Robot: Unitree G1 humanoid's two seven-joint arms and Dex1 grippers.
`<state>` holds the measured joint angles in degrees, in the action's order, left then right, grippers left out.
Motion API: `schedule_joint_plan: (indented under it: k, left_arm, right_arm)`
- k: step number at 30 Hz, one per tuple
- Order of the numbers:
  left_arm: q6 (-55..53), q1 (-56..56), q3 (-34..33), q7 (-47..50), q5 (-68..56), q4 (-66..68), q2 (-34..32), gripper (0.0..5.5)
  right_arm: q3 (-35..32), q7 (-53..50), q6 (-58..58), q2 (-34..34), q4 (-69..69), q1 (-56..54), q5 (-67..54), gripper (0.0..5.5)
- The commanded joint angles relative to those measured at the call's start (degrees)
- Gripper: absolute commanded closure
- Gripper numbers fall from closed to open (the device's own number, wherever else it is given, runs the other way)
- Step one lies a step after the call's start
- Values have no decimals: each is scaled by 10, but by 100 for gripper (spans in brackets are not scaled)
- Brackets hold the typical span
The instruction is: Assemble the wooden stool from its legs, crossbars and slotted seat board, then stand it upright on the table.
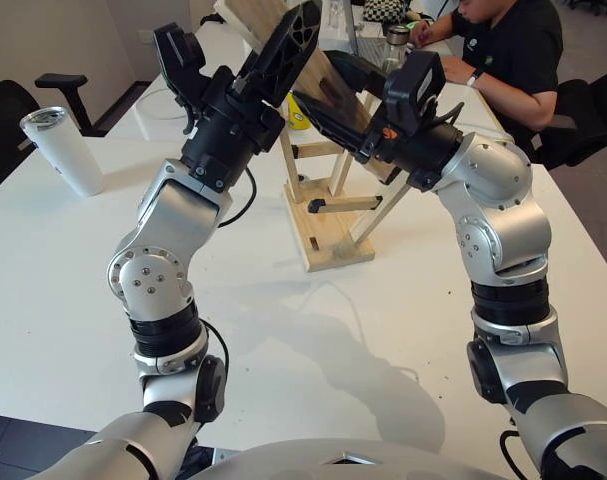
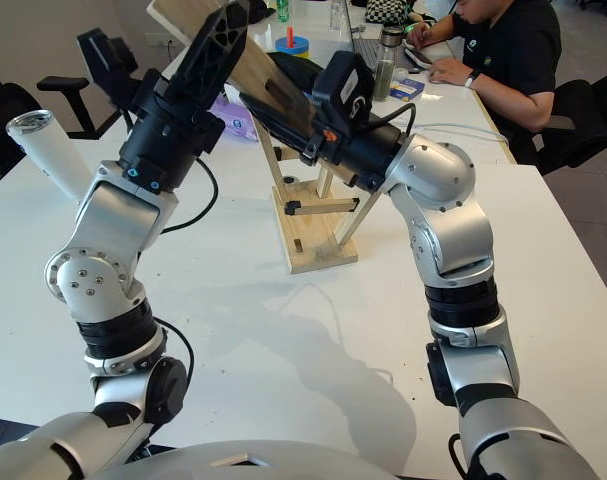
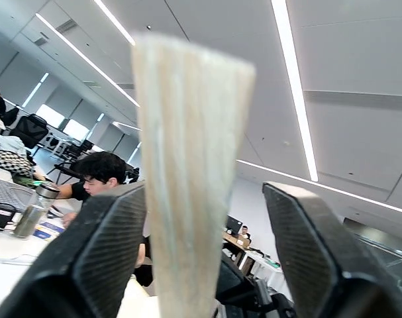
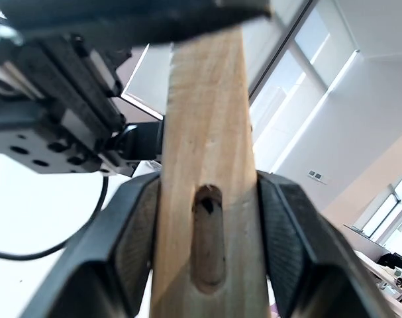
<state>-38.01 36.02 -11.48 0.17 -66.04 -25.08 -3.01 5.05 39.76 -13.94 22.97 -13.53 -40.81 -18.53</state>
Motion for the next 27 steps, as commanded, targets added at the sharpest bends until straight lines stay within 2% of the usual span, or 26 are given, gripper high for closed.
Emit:
schedule_joint_plan:
  k: [1, 6, 10, 11, 17, 22, 25, 27]
  left_arm:
    - [7, 8, 5, -9, 6, 6, -15, 310]
    - [9, 1, 9, -11, 8, 8, -23, 400]
    - [11, 1, 9, -12, 6, 11, -27, 446]
    - [11, 1, 9, -13, 6, 13, -28, 447]
    - [17, -9, 6, -12, 12, 16, -31, 447]
    - [24, -30, -1, -17, 29, 32, -42, 447]
    - [33, -49, -11, -13, 49, 40, -51, 447]
    - [37, -55, -19, -10, 53, 42, -54, 447]
  right_arm:
    - [2, 4, 1, 3, -3, 11, 6, 346]
    - [-1, 2, -4, 3, -6, 16, 4, 346]
    - [2, 6, -10, 3, -8, 18, -2, 346]
    - [2, 8, -13, 3, -10, 19, -4, 310]
    - [-13, 3, -37, -4, -12, 11, -29, 226]
    - [-80, -23, -80, -8, 8, -32, -94, 223]
    - [-171, -96, -123, -19, 55, -98, -169, 223]
    - [-210, -151, -116, -12, 114, -134, -160, 223]
